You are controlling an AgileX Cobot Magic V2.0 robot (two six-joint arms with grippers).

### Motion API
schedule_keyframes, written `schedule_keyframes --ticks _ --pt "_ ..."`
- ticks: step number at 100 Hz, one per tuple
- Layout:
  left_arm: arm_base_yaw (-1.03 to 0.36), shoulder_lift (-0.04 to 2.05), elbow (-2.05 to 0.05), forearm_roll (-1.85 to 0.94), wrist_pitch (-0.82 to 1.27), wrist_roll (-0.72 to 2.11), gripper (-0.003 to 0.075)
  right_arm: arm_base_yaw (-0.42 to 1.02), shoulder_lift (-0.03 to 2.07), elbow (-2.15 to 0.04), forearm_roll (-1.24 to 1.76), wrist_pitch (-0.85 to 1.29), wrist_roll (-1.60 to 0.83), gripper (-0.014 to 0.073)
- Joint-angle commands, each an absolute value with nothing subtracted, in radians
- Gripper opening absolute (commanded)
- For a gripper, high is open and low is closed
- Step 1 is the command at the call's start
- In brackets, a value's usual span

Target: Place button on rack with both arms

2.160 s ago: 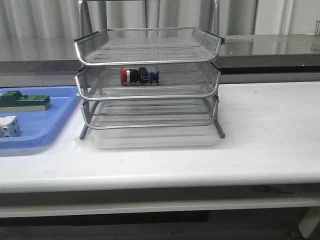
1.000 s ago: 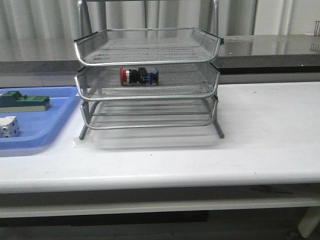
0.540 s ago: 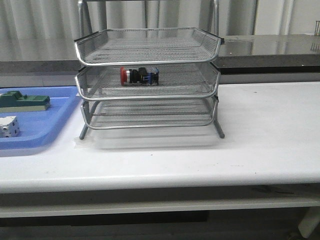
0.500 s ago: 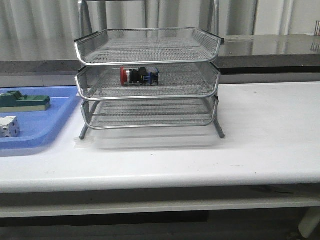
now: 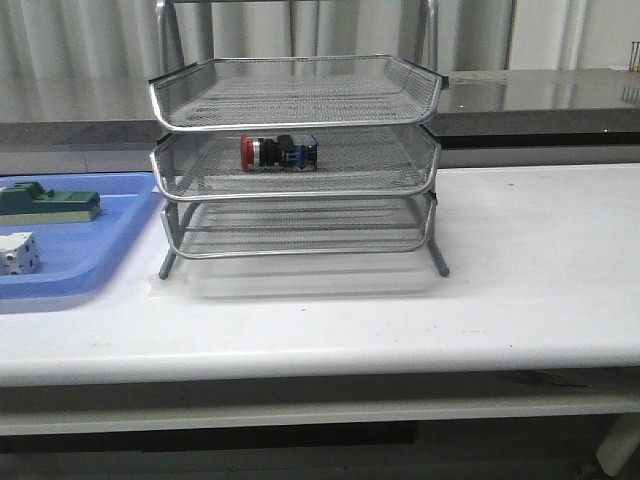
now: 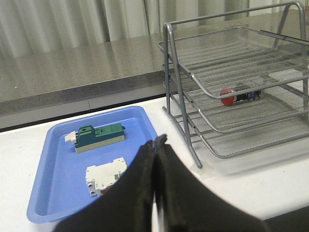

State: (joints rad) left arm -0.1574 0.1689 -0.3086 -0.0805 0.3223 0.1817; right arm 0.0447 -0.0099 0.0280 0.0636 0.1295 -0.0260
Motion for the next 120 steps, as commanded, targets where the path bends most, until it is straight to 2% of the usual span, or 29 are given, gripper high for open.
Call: schedule_keyframes --ticks 1,47,69,85,120 --pt "-0.156 0.178 -0.336 -0.092 0.242 0.171 -0.0021 0.04 -0.029 0.009 0.055 0.043 -0.024 -0.006" --pt "-0.154 0.178 -0.322 -0.025 0.201 0.171 -0.0021 0.04 -0.029 0.009 0.055 0.043 -0.024 -0.006" --pt "-0.061 0.178 -0.206 -0.008 0.01 0.138 -0.0021 0.04 -0.029 0.009 0.055 0.043 -0.024 -0.006" --pt "0.013 0.15 -0.118 0.008 -0.024 0.067 -0.0021 0.04 -0.029 0.009 0.055 0.043 -0.024 -0.006" --pt "0.018 -0.031 0.053 0.027 -0.101 0.065 -0.0021 0.04 -0.029 0.009 0.055 0.043 -0.024 -0.006"
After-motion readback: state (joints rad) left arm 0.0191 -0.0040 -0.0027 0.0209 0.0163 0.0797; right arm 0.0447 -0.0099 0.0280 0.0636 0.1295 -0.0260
